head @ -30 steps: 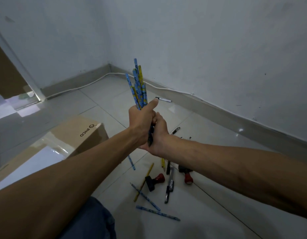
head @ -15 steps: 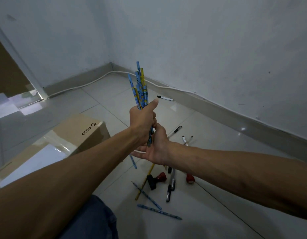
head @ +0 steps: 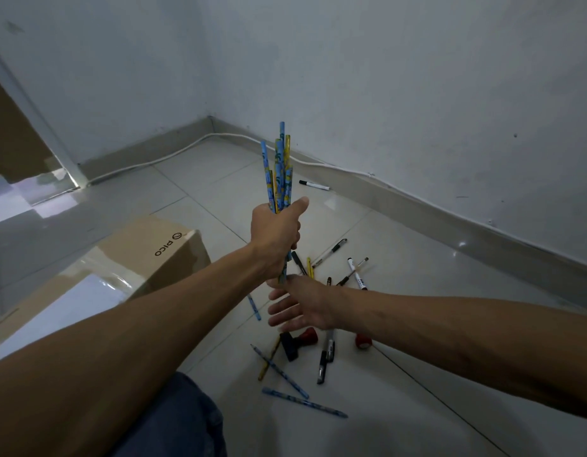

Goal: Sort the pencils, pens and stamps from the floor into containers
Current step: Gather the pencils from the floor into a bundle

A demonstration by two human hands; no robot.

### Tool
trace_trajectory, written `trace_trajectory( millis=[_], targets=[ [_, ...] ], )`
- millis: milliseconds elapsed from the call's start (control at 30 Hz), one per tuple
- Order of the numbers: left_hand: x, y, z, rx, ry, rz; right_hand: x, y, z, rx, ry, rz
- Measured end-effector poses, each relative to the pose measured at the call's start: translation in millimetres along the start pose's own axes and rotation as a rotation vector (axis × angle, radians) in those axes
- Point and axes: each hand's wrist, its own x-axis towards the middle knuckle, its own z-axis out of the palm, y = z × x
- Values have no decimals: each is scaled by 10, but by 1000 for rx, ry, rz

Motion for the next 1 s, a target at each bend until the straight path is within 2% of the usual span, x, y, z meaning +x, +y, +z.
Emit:
trace_trajectory(
  millis=[233,400,567,700,833,1000],
  targets=[
    [27,20,-23,-23,-9,-14,219,115,-151,-391,141,-128],
    [62,-9,-154,39,-130,-100,283,91,-395,-396,115,-151],
    [128,-128,-371,152,-79,-157,331,136,-745,-967,230,-321],
    [223,-128,-534,158,-17,-186,400,244,-916,-1408,145,-334],
    [275,-142,-668,144,32,-211,459,265,-1006,-1719,119,-337],
    [312,-175,-770,151,37,-230,510,172,-1126,-1735,34,-223]
  ],
)
